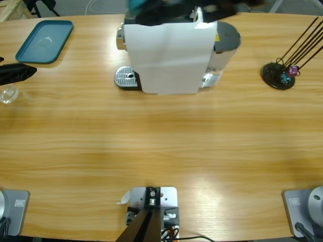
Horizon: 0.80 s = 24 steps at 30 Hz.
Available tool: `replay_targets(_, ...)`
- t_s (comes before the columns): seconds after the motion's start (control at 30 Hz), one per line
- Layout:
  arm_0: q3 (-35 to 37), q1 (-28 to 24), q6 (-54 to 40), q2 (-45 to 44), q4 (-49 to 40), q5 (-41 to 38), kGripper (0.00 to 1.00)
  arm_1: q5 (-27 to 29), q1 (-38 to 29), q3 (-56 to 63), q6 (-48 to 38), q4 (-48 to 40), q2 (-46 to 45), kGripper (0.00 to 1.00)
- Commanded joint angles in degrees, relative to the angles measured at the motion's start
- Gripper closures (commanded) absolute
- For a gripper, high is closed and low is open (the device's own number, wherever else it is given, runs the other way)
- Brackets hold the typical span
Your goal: Pour coffee
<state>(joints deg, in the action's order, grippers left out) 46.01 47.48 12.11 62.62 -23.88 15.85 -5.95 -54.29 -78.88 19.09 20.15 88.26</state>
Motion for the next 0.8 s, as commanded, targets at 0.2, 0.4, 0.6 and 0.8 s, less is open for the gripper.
replay_targets(0.2,-4.8,0.4,-0.1,-2.5,-0.4,-0.2,0.027,6.0,1.0,-8.5,6.6,0.7,14.8,0.906)
replay_targets(0.4,-5.3,0.4,0.0,-2.0,0.0,0.0,0.027,6.8,6.5,-8.3,7.3,-0.6,15.6,0.906)
replay_targets(0.6,-5.8,0.4,0.0,-1.3,0.9,0.1,0.027,5.4,8.7,-9.0,7.9,-0.5,17.3,0.906)
replay_targets(0.8,-6.8,0.4,0.1,-1.2,2.5,0.1,0.027,3.8,8.0,-8.0,7.7,-0.5,17.7,0.906)
